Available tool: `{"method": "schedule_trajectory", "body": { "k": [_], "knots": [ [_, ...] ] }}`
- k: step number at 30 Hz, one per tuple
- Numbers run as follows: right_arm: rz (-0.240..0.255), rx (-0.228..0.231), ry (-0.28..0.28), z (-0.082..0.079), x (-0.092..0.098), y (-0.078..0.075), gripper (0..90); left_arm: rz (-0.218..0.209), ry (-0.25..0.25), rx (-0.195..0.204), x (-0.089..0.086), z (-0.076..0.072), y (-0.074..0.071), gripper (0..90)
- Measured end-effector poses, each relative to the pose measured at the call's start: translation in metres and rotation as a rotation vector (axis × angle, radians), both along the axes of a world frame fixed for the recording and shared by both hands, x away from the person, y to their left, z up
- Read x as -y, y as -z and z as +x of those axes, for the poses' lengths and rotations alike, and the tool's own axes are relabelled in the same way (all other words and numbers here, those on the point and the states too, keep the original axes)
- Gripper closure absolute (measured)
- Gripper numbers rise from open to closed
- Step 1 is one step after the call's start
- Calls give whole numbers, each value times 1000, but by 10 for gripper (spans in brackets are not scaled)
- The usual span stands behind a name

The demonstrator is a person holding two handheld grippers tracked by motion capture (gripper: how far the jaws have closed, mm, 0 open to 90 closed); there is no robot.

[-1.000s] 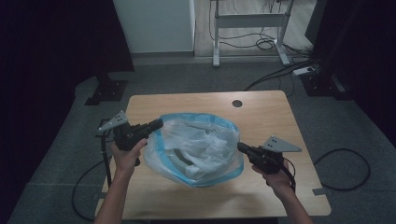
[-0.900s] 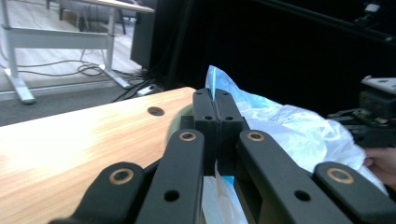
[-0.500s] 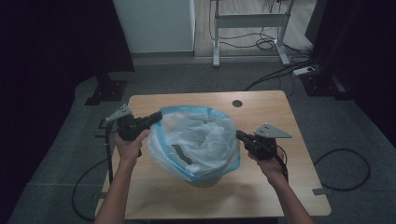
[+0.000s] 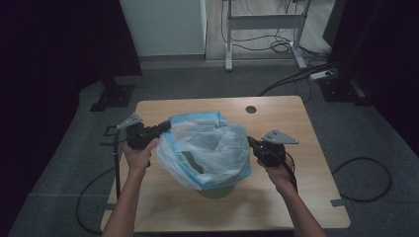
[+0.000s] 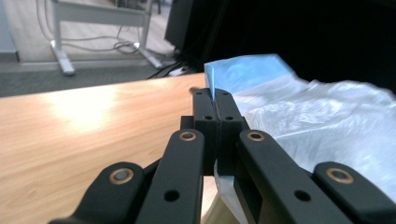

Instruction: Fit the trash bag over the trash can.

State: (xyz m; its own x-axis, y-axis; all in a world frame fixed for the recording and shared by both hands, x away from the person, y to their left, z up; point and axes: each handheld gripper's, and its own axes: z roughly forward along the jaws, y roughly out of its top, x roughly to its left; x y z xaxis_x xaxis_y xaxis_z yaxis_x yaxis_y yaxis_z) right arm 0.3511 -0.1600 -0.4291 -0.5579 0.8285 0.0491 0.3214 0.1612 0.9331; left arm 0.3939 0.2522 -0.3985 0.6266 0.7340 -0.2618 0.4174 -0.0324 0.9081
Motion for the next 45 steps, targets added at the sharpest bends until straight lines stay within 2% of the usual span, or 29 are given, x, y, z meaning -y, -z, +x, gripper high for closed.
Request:
{"method": "schedule_trajectory", "body": {
  "k": [1, 4, 7, 18, 29, 31, 32, 35, 37, 40, 45],
  "knots": [
    [-2, -3, 0, 1, -1, 1, 892, 25, -9, -2, 1, 0, 2, 895],
    [-11, -12, 1, 4, -6, 5, 892, 31, -19, -32, 1, 2, 10, 895],
    [-19, -32, 6, 8, -8, 11, 892, 58, -20, -51, 2, 1, 15, 895],
    [-35, -69, 15, 9, -7, 25, 892, 24, -5, -78, -5, -5, 30, 895],
    [-30, -79, 31, 4, 5, 31, 892, -11, 21, -78, -11, -17, 39, 895],
    [-25, -68, 35, 2, 7, 30, 891, -7, 25, -78, -10, -19, 39, 895],
    [-25, -50, 43, -1, 8, 28, 890, -3, 26, -75, -10, -21, 38, 894],
    [4, 12, 56, -15, 11, 17, 743, 0, 25, -69, -10, -23, 37, 894],
    [21, 41, 49, -27, 15, 9, 686, -3, 20, -68, -12, -23, 36, 894],
    [36, 60, 32, -46, 19, 1, 606, -10, 15, -66, -15, -24, 34, 894],
    [77, 67, -75, -87, 17, -4, 555, -12, 14, -58, -16, -27, 30, 894]
  ]
}}
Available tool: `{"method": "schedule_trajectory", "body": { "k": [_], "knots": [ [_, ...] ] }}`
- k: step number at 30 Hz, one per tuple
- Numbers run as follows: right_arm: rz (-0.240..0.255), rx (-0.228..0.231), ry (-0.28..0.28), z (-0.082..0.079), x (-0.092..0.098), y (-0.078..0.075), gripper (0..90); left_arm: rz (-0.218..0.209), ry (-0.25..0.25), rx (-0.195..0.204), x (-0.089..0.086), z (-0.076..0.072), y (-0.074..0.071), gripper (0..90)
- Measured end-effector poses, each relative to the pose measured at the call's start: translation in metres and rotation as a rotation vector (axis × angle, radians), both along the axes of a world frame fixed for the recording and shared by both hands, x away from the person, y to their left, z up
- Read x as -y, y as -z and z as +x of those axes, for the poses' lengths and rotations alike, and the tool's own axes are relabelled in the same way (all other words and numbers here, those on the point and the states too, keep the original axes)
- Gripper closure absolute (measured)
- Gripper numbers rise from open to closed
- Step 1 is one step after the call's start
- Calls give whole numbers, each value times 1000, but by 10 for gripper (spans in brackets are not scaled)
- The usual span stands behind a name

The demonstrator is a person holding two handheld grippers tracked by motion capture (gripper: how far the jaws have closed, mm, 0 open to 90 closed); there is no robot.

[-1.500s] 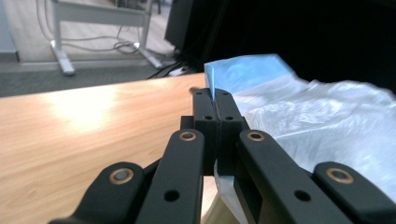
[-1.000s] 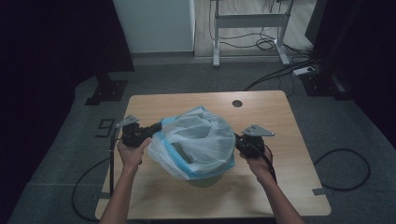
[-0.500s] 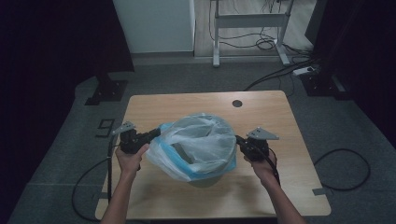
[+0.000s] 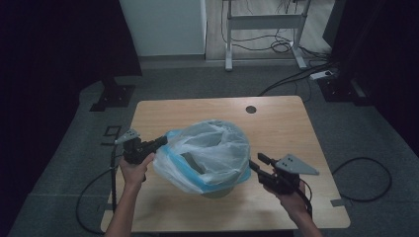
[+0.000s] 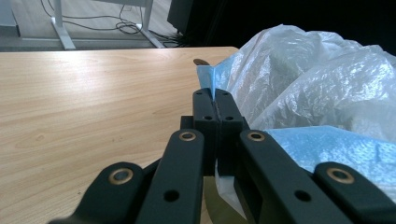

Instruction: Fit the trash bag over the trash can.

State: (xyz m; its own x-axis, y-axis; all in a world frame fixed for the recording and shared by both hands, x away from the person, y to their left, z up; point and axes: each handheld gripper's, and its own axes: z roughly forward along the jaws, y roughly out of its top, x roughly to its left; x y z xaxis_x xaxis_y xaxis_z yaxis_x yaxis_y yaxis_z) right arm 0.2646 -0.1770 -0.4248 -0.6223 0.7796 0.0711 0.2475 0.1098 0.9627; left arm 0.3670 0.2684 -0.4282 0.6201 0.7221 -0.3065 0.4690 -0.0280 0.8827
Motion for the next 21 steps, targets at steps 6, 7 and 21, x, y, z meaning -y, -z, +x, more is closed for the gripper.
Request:
{"method": "schedule_trajectory", "body": {
  "k": [6, 7, 21],
  "knots": [
    [12, 5, -178, -34, -18, 11, 546, 2, -3, -3, 1, 0, -1, 893],
    [13, 1, -213, -36, -23, 14, 544, 2, -3, -4, 2, 0, -1, 893],
    [-10, 15, -417, -29, -67, 18, 543, 6, -4, -8, 1, 0, -1, 893]
  ]
}}
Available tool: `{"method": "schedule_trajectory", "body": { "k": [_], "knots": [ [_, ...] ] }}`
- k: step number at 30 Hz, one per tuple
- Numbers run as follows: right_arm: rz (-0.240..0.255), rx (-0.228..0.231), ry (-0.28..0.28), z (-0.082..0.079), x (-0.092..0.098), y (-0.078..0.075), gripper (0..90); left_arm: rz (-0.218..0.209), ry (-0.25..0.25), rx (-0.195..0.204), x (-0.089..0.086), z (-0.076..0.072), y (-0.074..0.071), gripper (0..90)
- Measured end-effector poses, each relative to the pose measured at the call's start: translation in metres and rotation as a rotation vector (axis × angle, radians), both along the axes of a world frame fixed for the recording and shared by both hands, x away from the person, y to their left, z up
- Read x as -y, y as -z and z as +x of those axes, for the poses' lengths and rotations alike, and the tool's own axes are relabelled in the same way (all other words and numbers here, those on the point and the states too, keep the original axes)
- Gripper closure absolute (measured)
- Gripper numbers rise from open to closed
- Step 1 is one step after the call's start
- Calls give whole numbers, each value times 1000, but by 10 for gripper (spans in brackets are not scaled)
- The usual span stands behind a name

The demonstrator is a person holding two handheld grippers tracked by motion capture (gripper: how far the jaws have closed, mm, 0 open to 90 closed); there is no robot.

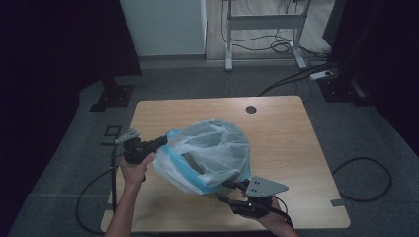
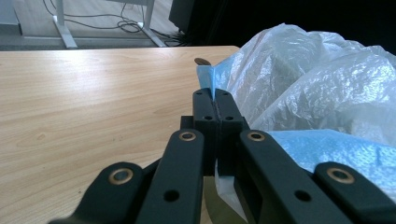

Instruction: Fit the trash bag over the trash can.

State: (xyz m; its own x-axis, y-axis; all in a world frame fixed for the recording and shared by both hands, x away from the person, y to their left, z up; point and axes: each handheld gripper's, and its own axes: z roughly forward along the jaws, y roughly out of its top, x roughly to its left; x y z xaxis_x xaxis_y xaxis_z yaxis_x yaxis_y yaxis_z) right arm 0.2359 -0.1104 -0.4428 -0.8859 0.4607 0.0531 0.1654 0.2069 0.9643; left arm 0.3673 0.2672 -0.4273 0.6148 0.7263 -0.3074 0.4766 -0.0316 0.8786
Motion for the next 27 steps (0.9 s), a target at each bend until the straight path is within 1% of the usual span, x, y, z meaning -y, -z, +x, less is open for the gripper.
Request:
{"method": "schedule_trajectory", "body": {
  "k": [3, 7, 11, 13, 14, 15, 17, 19, 22, 25, 27],
  "knots": [
    [-6, 7, -20, 1, -11, -1, 549, 2, 3, 0, 1, 0, 0, 893],
    [-31, 25, -48, 1, -24, -2, 567, -3, 2, 0, 0, 0, 0, 893],
    [-46, 37, -59, 2, -32, -2, 616, -7, 3, -1, 0, 0, 1, 894],
    [-52, 43, -59, 3, -35, -2, 673, -9, 3, -2, 0, 0, 1, 893],
    [-57, 45, -59, 4, -37, -2, 738, -10, 2, -2, 0, 0, 1, 893],
    [-57, 45, -59, 4, -37, -2, 738, -10, 2, -2, 0, 0, 1, 893],
    [-65, 44, -55, 5, -38, -1, 823, -11, 2, -2, -1, 0, 1, 893],
    [-60, 40, -64, 6, -37, 0, 880, -11, 3, -1, -1, 0, 1, 893],
    [-68, 33, -75, 6, -36, 3, 889, -11, 2, 0, -2, -1, 1, 893],
    [-88, 27, -80, 5, -36, 8, 890, -9, 3, 0, -2, -1, 1, 893],
    [-110, 19, -80, 4, -38, 14, 890, -9, 3, -1, -3, -2, 0, 893]
  ]
}}
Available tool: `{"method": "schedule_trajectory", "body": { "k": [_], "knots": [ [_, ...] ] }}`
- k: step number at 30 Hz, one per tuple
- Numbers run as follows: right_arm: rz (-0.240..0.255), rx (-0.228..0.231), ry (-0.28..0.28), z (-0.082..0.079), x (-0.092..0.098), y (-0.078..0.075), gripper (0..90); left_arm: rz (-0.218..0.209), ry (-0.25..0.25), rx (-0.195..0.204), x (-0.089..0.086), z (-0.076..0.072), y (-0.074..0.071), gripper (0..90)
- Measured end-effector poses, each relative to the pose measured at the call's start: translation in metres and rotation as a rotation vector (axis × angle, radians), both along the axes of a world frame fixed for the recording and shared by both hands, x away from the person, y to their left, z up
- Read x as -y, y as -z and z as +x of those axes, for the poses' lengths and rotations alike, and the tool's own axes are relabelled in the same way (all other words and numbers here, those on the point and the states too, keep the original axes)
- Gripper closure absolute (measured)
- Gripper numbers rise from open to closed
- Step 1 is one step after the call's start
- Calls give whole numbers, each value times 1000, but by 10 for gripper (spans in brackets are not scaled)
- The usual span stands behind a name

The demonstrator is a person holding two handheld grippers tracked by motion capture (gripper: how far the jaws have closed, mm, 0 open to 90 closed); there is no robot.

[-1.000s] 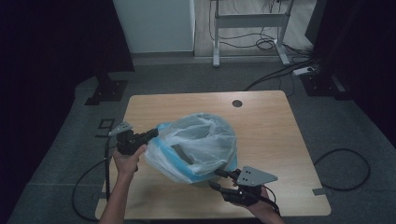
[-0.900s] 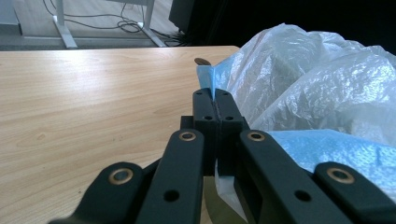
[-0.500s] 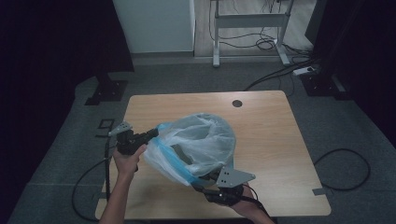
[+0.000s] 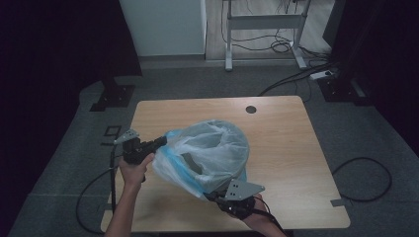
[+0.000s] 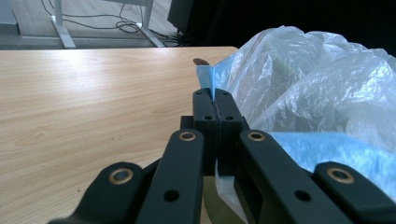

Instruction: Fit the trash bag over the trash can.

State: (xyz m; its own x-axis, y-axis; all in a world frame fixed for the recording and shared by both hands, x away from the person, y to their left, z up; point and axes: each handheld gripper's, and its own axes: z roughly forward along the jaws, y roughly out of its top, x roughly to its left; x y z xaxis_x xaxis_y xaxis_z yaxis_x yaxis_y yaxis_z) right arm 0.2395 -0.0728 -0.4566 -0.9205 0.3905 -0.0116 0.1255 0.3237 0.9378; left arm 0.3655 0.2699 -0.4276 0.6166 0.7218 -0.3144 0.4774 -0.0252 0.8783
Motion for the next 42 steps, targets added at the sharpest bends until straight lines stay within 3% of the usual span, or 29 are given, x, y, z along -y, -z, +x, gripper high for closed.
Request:
{"method": "schedule_trajectory", "body": {
  "k": [5, 16, 25, 34, 36, 38, 40, 42],
  "knots": [
    [-81, -27, 19, 0, -4, 18, 890, -5, -4, -8, -2, -1, 0, 892],
    [-196, -102, 115, 15, 6, 50, 891, 17, 19, -55, 0, 1, 4, 888],
    [-216, -151, 155, 24, 16, 65, 891, 49, 67, -112, 8, 3, 11, 874],
    [-220, -161, 168, 26, 21, 71, 888, 72, 65, -141, 11, 3, 19, 861],
    [-200, -161, 173, 25, 22, 69, 856, 83, 54, -123, 11, 2, 18, 800],
    [-154, -163, 158, 22, 25, 65, 712, 103, 18, -95, 9, 0, 15, 619],
    [-112, -142, 170, 16, 28, 59, 608, 92, -1, -75, 3, -2, 12, 420],
    [-66, -135, 179, 11, 32, 53, 527, 86, -6, -60, -3, -4, 10, 288]
  ]
}}
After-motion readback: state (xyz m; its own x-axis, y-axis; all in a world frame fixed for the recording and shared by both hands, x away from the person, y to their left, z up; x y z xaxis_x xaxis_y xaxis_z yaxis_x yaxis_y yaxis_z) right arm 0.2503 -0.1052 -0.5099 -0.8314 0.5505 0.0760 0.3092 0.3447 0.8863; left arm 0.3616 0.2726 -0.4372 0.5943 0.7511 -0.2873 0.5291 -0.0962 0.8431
